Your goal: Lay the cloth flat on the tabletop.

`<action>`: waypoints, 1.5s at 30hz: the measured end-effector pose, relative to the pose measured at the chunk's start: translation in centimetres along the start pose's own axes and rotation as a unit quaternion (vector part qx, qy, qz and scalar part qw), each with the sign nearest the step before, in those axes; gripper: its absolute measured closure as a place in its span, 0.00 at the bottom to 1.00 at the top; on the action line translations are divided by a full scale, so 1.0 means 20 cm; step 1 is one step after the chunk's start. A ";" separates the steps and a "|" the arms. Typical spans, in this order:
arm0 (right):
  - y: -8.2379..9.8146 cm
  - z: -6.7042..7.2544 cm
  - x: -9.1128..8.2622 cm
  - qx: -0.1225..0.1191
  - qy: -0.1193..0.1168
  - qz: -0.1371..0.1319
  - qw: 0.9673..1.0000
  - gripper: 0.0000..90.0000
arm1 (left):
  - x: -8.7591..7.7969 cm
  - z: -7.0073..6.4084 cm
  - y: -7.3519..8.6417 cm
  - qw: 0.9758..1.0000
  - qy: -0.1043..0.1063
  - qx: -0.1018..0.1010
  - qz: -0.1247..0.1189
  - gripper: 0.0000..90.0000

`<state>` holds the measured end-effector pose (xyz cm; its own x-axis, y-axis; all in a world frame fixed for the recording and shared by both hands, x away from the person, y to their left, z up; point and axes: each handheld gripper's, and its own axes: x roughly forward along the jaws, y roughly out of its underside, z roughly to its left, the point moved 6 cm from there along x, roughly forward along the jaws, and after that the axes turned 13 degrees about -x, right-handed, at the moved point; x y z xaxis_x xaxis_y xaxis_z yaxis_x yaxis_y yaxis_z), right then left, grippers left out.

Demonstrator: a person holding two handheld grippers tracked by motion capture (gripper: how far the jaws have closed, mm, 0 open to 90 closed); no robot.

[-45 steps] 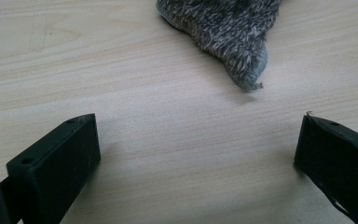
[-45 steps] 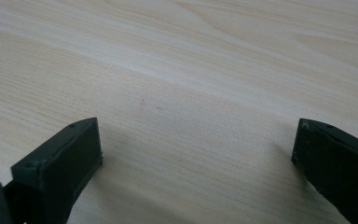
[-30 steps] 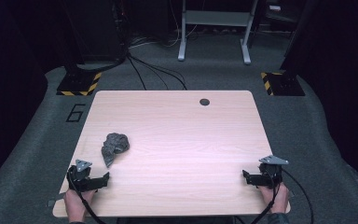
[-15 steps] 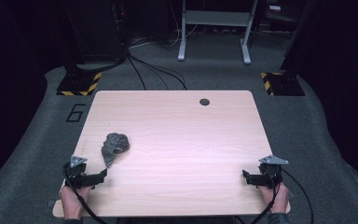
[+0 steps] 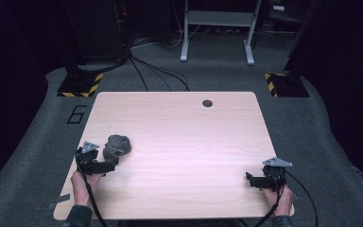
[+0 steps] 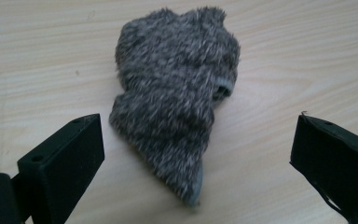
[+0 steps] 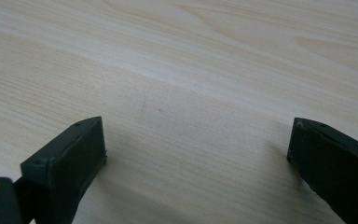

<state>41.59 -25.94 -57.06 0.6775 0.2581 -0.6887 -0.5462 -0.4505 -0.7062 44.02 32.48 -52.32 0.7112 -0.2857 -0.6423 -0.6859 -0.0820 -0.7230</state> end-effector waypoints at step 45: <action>0.00 0.00 0.00 -0.005 -0.003 -0.002 1.000 0.06 | 0.06 -0.38 -0.29 0.997 0.068 0.035 -0.031 0.77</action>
<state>41.58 -25.90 -57.04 0.6773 0.2652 -0.6863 -0.5384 -0.4570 -0.7080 47.59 25.30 -46.96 0.7209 -0.4093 -0.5593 -0.6261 -0.0384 -0.7788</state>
